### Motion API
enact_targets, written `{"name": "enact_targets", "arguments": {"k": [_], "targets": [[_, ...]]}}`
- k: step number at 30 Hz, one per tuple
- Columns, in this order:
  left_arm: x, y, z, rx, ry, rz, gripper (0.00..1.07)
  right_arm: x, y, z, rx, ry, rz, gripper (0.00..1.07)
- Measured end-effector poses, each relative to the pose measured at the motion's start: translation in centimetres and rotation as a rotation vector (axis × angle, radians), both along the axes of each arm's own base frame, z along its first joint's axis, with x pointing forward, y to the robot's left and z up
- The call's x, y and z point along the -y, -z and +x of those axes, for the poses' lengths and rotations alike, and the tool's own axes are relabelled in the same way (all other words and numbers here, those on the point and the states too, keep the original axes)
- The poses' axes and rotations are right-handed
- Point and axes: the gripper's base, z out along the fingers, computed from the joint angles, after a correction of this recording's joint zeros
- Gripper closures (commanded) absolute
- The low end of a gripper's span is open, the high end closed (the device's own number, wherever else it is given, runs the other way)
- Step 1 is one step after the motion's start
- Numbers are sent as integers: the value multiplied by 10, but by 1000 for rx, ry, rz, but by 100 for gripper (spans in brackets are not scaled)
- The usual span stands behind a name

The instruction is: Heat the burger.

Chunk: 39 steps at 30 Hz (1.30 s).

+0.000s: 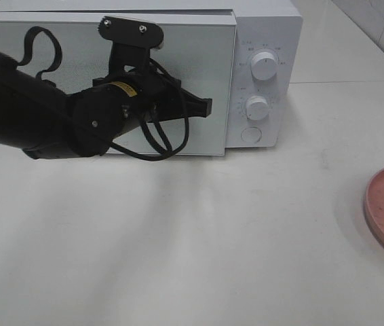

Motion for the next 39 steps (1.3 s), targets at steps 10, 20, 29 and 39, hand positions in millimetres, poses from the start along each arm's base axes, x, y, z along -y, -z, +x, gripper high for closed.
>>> {"name": "enact_targets", "arguments": {"k": [10, 20, 29, 39], "targets": [[23, 1, 20, -33, 34, 23, 107, 0, 0, 0, 1, 0, 0, 37], [23, -4, 25, -108, 90, 67, 107, 0, 0, 0, 1, 0, 0, 37], [6, -26, -1, -228, 148, 76, 105, 0, 0, 0, 1, 0, 0, 37], [-17, -30, -46, -441, 240, 110, 5, 0, 0, 0, 1, 0, 0, 37]]}}
